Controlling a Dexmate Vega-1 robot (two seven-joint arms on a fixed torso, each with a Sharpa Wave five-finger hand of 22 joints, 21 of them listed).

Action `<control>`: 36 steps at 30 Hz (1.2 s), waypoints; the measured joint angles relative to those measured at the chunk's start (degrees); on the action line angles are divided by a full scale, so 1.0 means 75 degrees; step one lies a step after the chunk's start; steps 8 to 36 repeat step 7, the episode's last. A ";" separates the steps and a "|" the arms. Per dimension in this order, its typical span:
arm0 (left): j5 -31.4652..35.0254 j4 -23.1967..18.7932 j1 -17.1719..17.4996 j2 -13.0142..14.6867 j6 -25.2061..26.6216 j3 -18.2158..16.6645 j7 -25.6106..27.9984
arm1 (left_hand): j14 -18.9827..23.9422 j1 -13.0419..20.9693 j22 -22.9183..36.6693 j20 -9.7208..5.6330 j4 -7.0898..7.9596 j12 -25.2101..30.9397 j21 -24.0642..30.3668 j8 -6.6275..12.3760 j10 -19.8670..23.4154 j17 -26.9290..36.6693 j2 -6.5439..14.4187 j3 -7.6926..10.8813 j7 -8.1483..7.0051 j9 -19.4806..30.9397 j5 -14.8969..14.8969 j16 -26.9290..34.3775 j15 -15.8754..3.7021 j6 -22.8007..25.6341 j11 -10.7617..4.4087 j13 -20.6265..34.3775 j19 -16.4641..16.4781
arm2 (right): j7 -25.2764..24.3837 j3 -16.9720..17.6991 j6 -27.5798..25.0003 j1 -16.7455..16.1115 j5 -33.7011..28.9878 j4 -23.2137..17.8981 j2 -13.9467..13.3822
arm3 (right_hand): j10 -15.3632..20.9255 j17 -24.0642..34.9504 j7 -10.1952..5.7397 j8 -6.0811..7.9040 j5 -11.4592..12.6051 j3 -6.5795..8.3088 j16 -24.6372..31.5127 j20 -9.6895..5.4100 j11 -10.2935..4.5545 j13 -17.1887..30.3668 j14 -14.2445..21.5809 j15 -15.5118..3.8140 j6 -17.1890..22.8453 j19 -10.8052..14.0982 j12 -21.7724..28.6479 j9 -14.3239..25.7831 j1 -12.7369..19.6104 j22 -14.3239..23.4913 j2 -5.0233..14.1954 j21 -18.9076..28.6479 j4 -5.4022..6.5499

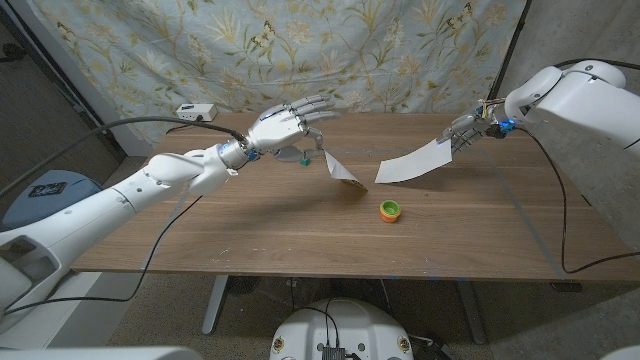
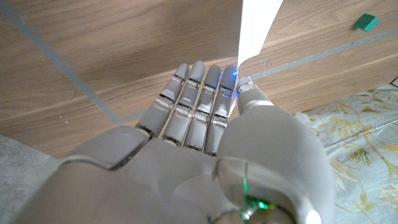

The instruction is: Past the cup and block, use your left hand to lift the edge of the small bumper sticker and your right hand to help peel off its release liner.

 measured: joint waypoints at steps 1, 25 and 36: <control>-0.0047 -0.0045 0.0048 0.0025 0.0015 -0.0043 -0.0081 | -0.0072 -0.0090 0.0000 0.0020 0.0010 0.0000 0.0000 -0.0141 -0.0054 0.0000 0.0008 -0.0010 0.0033 -0.0054 0.0000 0.0000 0.0033 -0.0243 0.0055 0.0016 -0.0020 | 0.0039 -0.0013 0.0023 0.0010 -0.0005 0.0011 0.0009 | -0.0021 0.0000 0.0009 -0.0026 0.0000 0.0000 0.0000 0.0009 0.0021 -0.0002 -0.0017 0.0004 -0.0051 -0.0008 -0.0016 -0.0014 -0.0004 0.0000 -0.0004 0.0000 0.0000; -0.0354 -0.0303 0.0303 0.0151 0.0137 -0.0269 -0.0640 | -0.0461 -0.0697 0.0000 0.0168 0.0094 0.0000 0.0000 -0.1371 -0.0649 -0.0021 -0.0015 -0.0096 0.0270 -0.0482 0.0000 0.0000 0.0267 -0.1982 0.0264 0.0009 -0.0181 | 0.0169 -0.0038 0.0159 0.0048 -0.0008 0.0092 0.0085 | -0.0209 -0.0036 0.0079 -0.0174 0.0000 -0.0052 -0.0084 0.0095 0.0129 -0.0033 -0.0150 0.0010 -0.0255 -0.0095 -0.0118 -0.0053 -0.0080 0.0000 -0.0061 0.0000 0.0010; -0.0354 -0.0303 0.0303 0.0151 0.0137 -0.0269 -0.0640 | -0.0461 -0.0697 0.0000 0.0168 0.0094 0.0000 0.0000 -0.1371 -0.0649 -0.0021 -0.0015 -0.0096 0.0270 -0.0482 0.0000 0.0000 0.0267 -0.1982 0.0264 0.0009 -0.0181 | 0.0169 -0.0038 0.0159 0.0048 -0.0008 0.0092 0.0085 | -0.0209 -0.0036 0.0079 -0.0174 0.0000 -0.0052 -0.0084 0.0095 0.0129 -0.0033 -0.0150 0.0010 -0.0255 -0.0095 -0.0118 -0.0053 -0.0080 0.0000 -0.0061 0.0000 0.0010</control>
